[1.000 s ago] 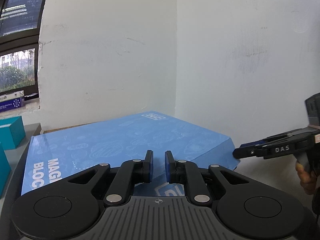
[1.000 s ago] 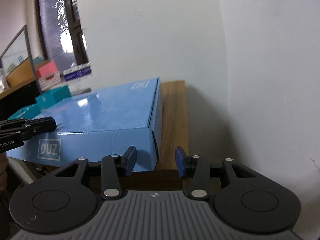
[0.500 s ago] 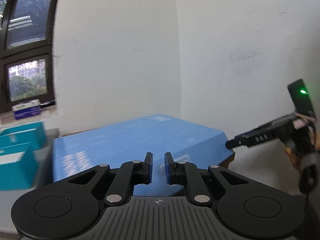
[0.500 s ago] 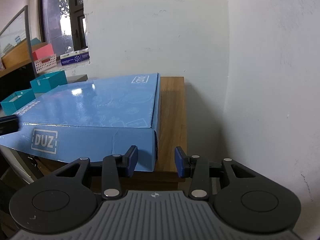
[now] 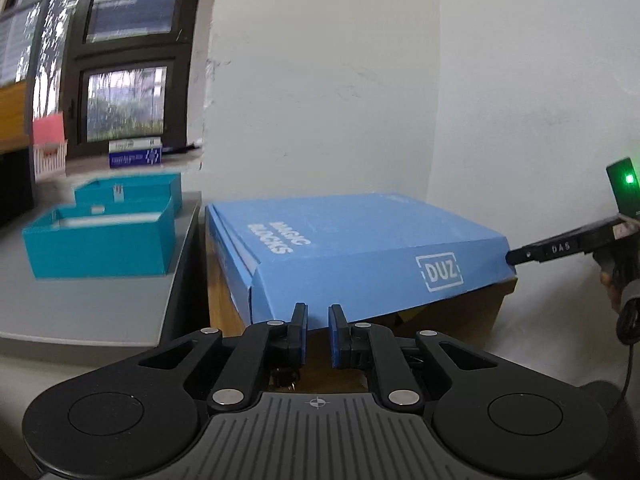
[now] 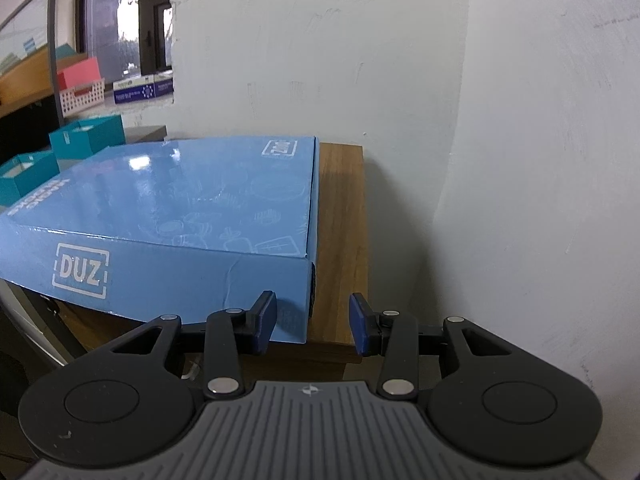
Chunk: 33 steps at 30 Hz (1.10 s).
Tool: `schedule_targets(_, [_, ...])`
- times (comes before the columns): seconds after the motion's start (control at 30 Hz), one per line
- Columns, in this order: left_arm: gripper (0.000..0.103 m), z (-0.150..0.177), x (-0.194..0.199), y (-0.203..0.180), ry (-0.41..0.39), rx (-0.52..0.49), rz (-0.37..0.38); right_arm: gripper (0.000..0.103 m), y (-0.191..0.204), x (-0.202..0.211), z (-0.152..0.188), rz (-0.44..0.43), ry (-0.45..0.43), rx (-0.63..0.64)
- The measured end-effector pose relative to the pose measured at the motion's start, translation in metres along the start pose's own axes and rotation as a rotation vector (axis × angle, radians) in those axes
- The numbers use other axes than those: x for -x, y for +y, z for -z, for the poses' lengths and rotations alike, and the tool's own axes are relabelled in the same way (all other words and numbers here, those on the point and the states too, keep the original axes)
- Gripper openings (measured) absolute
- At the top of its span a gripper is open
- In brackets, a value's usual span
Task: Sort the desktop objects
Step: 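Hold the blue lid front edge closed with the left tool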
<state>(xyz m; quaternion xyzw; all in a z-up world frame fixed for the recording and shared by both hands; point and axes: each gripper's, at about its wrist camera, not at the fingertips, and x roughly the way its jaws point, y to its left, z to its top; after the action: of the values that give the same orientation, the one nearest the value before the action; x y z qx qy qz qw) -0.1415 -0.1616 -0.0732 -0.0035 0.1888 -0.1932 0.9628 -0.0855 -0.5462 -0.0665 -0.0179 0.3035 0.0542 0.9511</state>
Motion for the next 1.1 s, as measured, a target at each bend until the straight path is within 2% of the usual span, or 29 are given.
schedule_targets(0.13, [0.004, 0.005, -0.006, 0.008, -0.002, 0.043, 0.005, 0.046, 0.005, -0.003, -0.002, 0.016, 0.013, 0.016])
schedule_targets(0.23, [0.004, 0.007, -0.009, 0.018, 0.003, 0.124, 0.036, 0.046, 0.007, -0.004, -0.003, 0.027, 0.022, 0.022])
schedule_targets(0.37, [0.004, 0.013, -0.013, 0.025, 0.009, 0.175, 0.048, 0.046, 0.009, -0.004, -0.004, 0.043, 0.031, 0.038])
schedule_targets(0.5, [0.004, 0.017, -0.026, 0.039, 0.073, 0.274, 0.05, 0.046, 0.013, -0.007, -0.004, 0.051, 0.046, 0.055])
schedule_targets(0.53, [0.004, 0.02, -0.031, 0.043, 0.096, 0.304, 0.039, 0.046, 0.014, -0.008, -0.004, 0.054, 0.049, 0.061])
schedule_targets(0.6, [0.004, 0.028, -0.041, 0.051, 0.154, 0.345, -0.055, 0.046, 0.015, -0.01, -0.003, 0.055, 0.05, 0.068])
schedule_targets(0.63, [0.004, 0.032, -0.044, 0.061, 0.166, 0.386, -0.077, 0.046, 0.015, -0.01, -0.003, 0.056, 0.048, 0.071])
schedule_targets(0.73, [0.004, 0.029, -0.038, 0.083, 0.138, 0.481, -0.083, 0.046, 0.01, -0.008, -0.002, 0.045, 0.045, 0.048])
schedule_targets(0.8, [0.004, 0.022, -0.029, 0.085, 0.11, 0.452, -0.096, 0.046, 0.007, -0.007, -0.002, 0.036, 0.046, 0.033])
schedule_targets(1.1, [0.005, 0.006, -0.005, 0.047, 0.061, 0.28, -0.01, 0.046, 0.008, -0.009, -0.002, 0.034, 0.049, 0.044])
